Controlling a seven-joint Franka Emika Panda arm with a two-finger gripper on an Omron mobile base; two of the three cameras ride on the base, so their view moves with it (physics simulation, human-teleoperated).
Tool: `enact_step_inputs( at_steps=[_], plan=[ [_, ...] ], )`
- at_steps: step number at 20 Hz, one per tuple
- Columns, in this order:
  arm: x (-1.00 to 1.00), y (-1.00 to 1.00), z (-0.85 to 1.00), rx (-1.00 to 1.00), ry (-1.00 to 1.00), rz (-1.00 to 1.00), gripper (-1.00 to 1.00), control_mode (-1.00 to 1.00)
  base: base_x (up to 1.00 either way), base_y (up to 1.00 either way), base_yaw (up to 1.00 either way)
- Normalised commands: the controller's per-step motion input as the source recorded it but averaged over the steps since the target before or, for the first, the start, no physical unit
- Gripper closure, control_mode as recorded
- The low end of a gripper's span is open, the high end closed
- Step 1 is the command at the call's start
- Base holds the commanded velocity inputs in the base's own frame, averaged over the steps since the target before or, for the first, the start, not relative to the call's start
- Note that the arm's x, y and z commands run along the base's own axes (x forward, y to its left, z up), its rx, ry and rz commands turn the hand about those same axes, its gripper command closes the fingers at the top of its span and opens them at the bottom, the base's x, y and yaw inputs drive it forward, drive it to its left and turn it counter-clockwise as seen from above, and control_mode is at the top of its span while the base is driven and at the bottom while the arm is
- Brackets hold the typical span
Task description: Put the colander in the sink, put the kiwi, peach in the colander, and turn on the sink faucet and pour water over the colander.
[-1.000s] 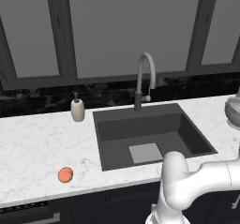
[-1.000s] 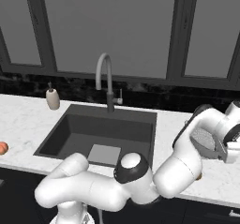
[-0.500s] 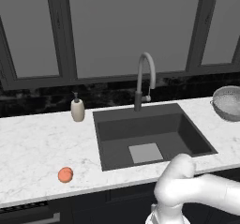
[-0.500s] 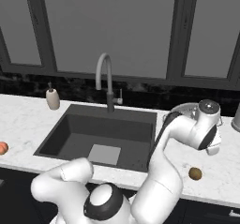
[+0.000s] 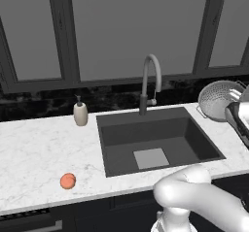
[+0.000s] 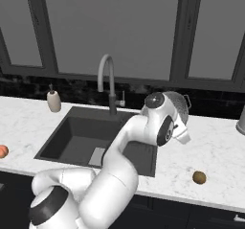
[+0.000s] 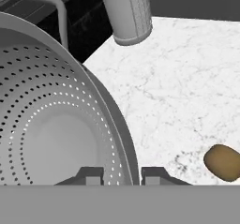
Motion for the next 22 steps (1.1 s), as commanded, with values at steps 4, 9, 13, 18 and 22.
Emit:
enact_step_inputs(
  at_steps=[4, 9, 13, 18, 22],
  plan=[
    [0.00, 0.51, 1.00, 0.02, 0.44, 0.37, 1.00, -1.00, 0.00, 0.00, 0.00],
    [0.00, 0.57, 0.79, 0.08, 0.52, 0.48, 1.00, -1.00, 0.00, 0.00, 0.00],
    [0.00, 0.92, -0.14, 0.13, 0.32, 0.48, 1.00, -1.00, 0.00, 0.00, 0.00],
    [0.00, 0.53, -0.74, 0.23, 0.11, 0.36, 1.00, -1.00, 0.00, 0.00, 0.00],
    [0.00, 0.18, -0.88, 0.17, 0.10, 0.32, 1.00, -1.00, 0.00, 0.00, 0.00]
  ],
)
